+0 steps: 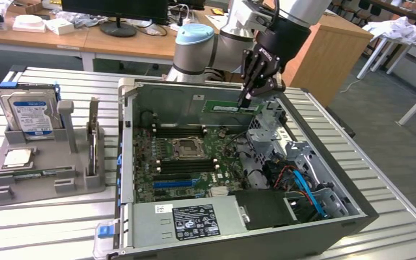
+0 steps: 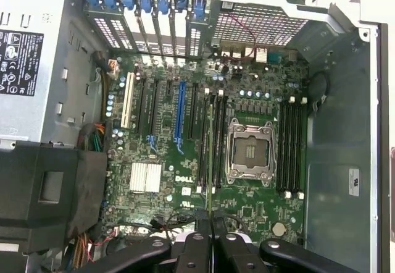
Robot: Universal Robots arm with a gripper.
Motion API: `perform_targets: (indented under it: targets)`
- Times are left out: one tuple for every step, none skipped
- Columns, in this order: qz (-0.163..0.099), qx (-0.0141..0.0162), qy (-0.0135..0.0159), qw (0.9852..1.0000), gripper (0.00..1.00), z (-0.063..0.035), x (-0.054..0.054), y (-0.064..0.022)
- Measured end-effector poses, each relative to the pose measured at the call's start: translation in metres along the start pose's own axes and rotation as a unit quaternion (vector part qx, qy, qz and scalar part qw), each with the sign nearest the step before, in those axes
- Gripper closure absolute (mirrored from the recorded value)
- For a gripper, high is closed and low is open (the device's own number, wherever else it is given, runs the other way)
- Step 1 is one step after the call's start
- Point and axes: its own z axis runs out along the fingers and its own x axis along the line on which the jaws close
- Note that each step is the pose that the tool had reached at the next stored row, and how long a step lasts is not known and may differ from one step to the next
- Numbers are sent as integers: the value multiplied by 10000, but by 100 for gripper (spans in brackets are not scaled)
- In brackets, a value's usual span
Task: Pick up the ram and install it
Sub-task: 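Insert the ram into the slot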
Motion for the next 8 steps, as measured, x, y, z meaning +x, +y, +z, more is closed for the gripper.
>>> perform_targets:
  targets:
    - [0, 0, 0, 10000, 88, 0, 0, 0]
    - [0, 3, 0, 10000, 88, 0, 0, 0]
    - [1, 38, 2, 10000, 88, 1, 0, 2]
    - [-3, 109, 8, 9999, 88, 2, 1, 1]
    - [-7, 184, 13, 9998, 88, 2, 1, 1]
    - [-11, 266, 19, 9996, 88, 3, 0, 2]
    - [-14, 353, 25, 9994, 88, 4, 0, 4]
    - [-16, 428, 29, 9991, 88, 6, 0, 5]
